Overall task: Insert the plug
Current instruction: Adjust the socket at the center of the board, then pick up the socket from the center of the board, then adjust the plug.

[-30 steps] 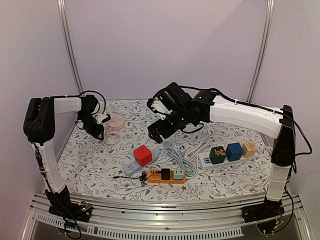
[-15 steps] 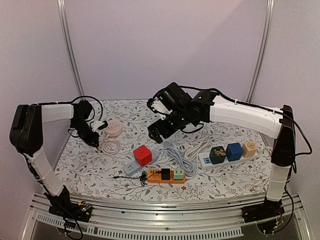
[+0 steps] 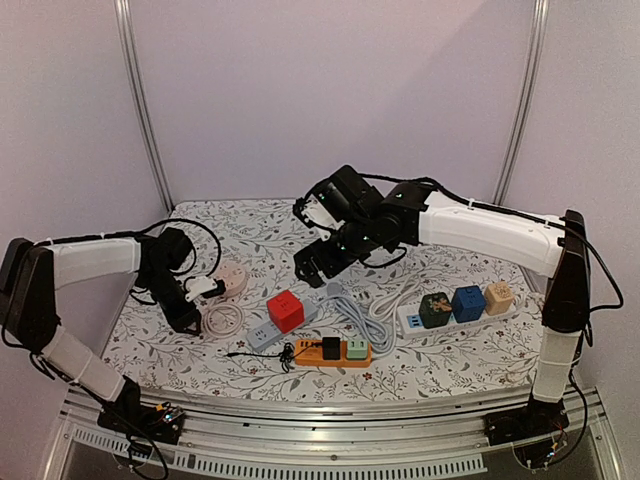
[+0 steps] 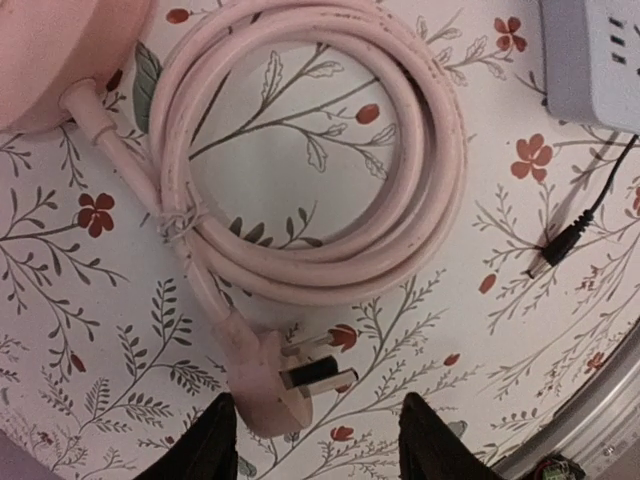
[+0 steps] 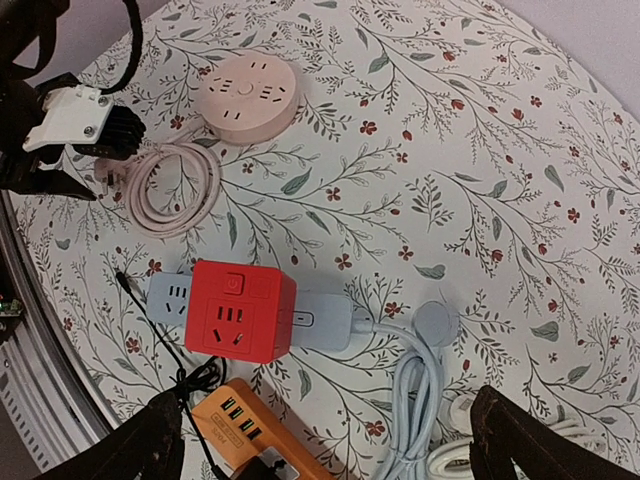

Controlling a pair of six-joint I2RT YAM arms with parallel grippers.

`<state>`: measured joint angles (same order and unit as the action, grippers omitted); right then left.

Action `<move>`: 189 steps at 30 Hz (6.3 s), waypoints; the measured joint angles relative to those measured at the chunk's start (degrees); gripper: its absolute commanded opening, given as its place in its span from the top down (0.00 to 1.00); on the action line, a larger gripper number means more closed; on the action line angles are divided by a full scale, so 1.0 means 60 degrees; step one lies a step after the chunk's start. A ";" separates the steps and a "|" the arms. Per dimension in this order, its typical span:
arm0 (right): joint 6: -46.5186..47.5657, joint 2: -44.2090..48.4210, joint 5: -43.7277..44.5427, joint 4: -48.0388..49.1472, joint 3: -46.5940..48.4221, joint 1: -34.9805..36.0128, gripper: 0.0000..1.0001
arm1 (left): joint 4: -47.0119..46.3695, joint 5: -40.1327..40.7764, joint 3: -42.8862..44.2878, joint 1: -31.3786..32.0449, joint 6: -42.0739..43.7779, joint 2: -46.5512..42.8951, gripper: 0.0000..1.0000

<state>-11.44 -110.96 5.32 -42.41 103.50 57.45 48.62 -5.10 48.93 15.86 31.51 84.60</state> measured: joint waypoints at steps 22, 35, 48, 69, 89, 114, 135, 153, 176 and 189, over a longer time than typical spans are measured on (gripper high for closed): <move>-0.0368 0.0000 -0.0168 0.0004 -0.0426 0.0000 0.01 | 0.0186 0.0186 0.1384 0.0036 -0.0448 0.1464 0.66; -0.0375 0.0000 -0.0211 0.0000 -0.0423 0.0004 0.01 | -0.0492 0.0506 0.1406 0.0036 -0.1024 0.2218 0.80; -0.0186 -0.0004 -0.0233 -0.0047 -0.0197 -0.0004 0.01 | -0.0109 0.1337 0.1759 0.0178 -0.0452 0.1410 1.00; 0.0459 0.1840 -0.2047 0.1209 0.0452 -0.1053 0.01 | 0.0645 0.4473 0.3038 0.5457 0.8652 -0.6273 1.00; -0.2947 0.0364 0.0331 0.3359 0.1381 0.1727 0.25 | -0.5235 -0.0328 -0.2240 0.5654 1.3763 -0.8032 1.00; -0.3129 -0.0073 -0.2448 0.4612 -0.0936 0.1614 0.35 | -0.5457 0.0619 -0.2546 0.5668 1.3814 -0.8036 1.00; -0.0856 -0.0022 -0.2692 0.6539 -0.1723 0.1923 0.47 | -0.5945 0.1475 -0.2663 0.5672 1.3821 -0.8043 1.00; -0.0572 -0.0550 -0.2408 0.6506 -0.1541 0.1949 1.00 | -0.6211 0.1854 -0.2845 0.5672 1.3828 -0.7970 1.00; 0.0401 0.0612 -0.3118 0.7071 -0.3129 0.1413 1.00 | -0.0827 0.2288 0.2204 0.5614 0.5315 -0.6717 0.01; 0.0889 0.1300 -0.3989 0.8553 -0.3916 0.1479 1.00 | -0.0401 -0.0794 0.2025 0.5224 -0.0368 -0.6572 0.13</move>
<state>-6.11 -103.15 -18.61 8.91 80.01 66.32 46.22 -9.87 61.08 47.20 29.30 45.17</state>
